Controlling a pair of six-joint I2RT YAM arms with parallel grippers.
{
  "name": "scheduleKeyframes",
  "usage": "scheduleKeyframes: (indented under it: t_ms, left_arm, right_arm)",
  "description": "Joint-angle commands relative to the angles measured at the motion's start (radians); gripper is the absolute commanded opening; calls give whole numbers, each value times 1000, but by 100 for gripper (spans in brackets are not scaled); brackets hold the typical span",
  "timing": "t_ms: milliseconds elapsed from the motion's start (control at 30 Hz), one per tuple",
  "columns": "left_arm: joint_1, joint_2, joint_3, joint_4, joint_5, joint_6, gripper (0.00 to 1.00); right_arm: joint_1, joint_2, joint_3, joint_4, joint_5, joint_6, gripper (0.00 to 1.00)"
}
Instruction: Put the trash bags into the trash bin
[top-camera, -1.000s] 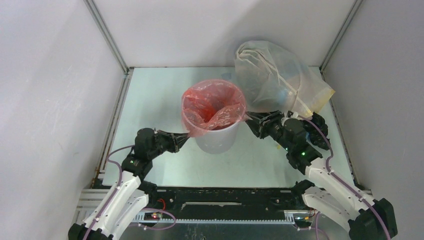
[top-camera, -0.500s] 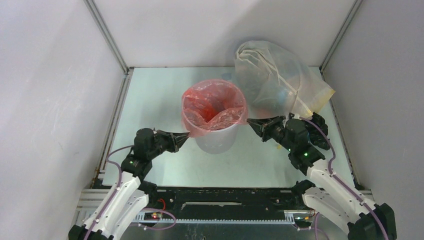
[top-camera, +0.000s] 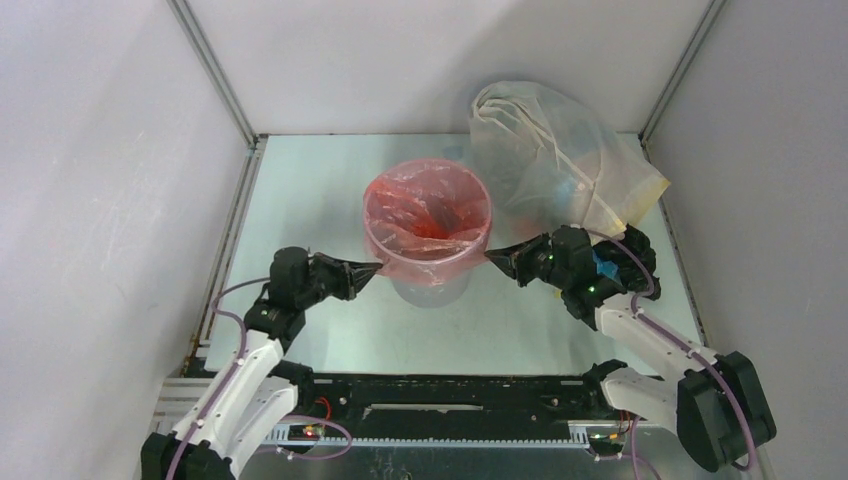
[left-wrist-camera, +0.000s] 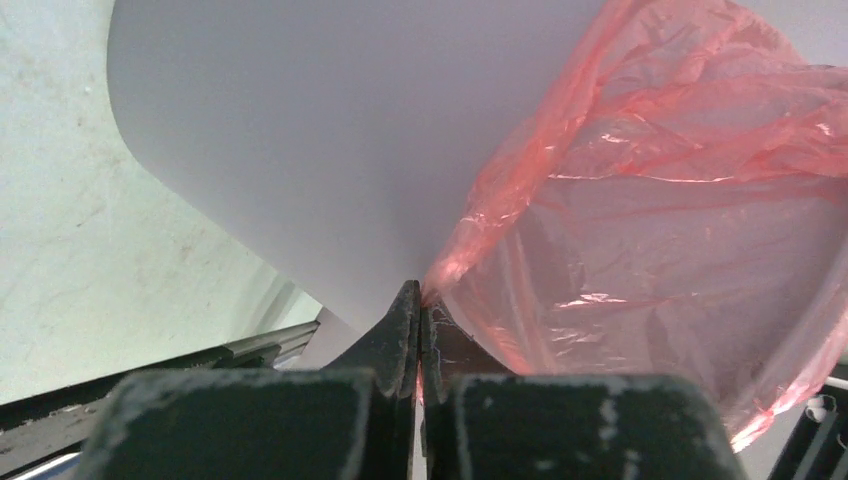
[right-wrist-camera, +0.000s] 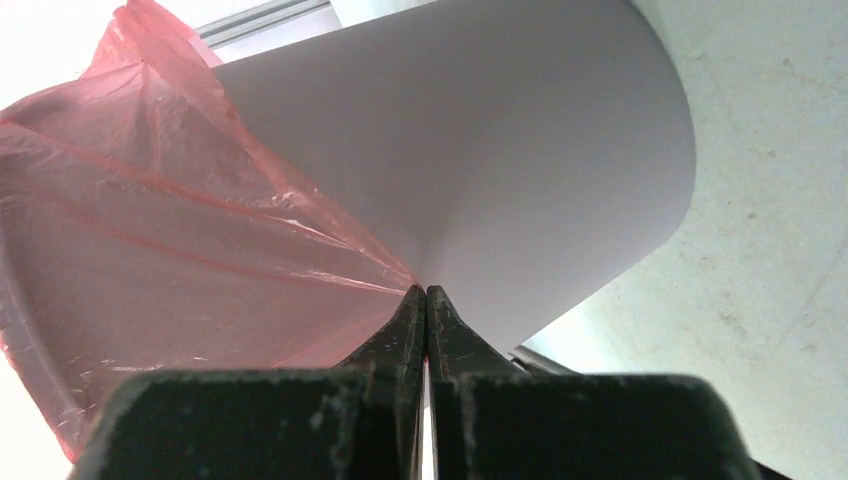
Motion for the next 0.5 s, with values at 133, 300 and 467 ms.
scheduleKeyframes:
  t_ms: [133,300,467]
  left_arm:
    - [76,64,77,-63,42,228,0]
    - [78,132,124,-120,31,355,0]
    - [78,166,146,-122,20,424,1]
  right_arm:
    - [-22,71,43,47,-48,-129,0]
    - [-28,138,120,-36,-71,-270,0]
    - [-32,174,134,-25,-75,-316,0]
